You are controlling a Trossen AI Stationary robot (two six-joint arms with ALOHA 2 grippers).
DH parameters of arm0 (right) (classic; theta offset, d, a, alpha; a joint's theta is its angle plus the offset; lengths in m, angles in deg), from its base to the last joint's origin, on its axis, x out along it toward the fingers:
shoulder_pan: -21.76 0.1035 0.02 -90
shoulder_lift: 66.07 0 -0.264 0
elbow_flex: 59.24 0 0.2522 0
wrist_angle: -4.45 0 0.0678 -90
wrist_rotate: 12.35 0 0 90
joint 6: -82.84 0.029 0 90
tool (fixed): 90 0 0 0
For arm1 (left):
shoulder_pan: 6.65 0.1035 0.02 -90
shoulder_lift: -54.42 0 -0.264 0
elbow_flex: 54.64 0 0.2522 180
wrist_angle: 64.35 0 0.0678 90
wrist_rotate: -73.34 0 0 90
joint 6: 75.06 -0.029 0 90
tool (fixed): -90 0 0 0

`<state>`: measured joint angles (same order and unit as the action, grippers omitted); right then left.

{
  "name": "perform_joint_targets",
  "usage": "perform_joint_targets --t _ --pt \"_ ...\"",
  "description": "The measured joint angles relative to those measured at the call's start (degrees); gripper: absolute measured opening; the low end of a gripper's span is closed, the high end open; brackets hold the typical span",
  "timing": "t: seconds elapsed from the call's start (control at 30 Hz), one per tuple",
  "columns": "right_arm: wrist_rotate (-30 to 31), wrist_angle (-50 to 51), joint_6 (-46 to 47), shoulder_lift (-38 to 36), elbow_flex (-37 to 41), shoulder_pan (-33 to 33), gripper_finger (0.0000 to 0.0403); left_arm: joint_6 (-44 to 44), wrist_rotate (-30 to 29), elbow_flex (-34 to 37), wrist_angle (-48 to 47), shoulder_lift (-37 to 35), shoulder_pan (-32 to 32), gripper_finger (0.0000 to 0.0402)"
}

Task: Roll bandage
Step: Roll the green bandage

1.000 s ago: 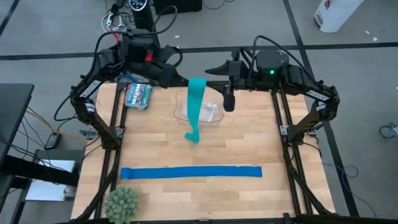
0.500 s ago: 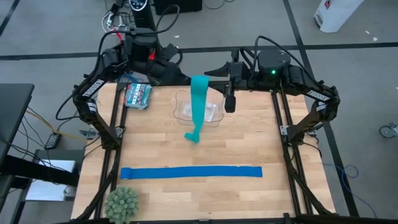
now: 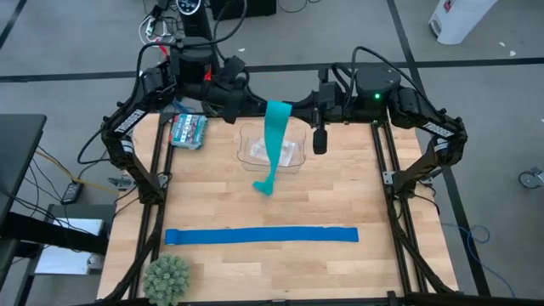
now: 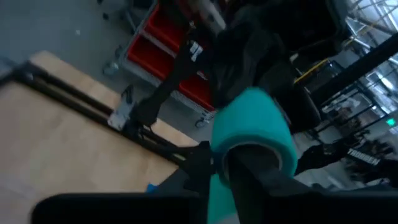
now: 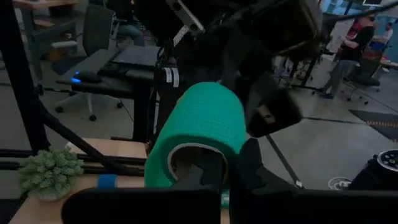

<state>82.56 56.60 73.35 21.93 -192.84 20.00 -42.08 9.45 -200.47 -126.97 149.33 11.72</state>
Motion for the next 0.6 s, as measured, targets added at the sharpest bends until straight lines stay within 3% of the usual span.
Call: perform_joint_targets --t 0.27,0.6 --pt "-2.4 1.0 4.9 -3.5 0.0 -1.8 0.0000 -5.2 -0.9 0.0 8.7 -0.8 0.3 0.0143" --pt "-9.1 0.2 14.4 -3.1 0.0 -4.2 0.0000 -13.3 1.9 -0.3 9.8 -2.2 -0.9 0.0143"
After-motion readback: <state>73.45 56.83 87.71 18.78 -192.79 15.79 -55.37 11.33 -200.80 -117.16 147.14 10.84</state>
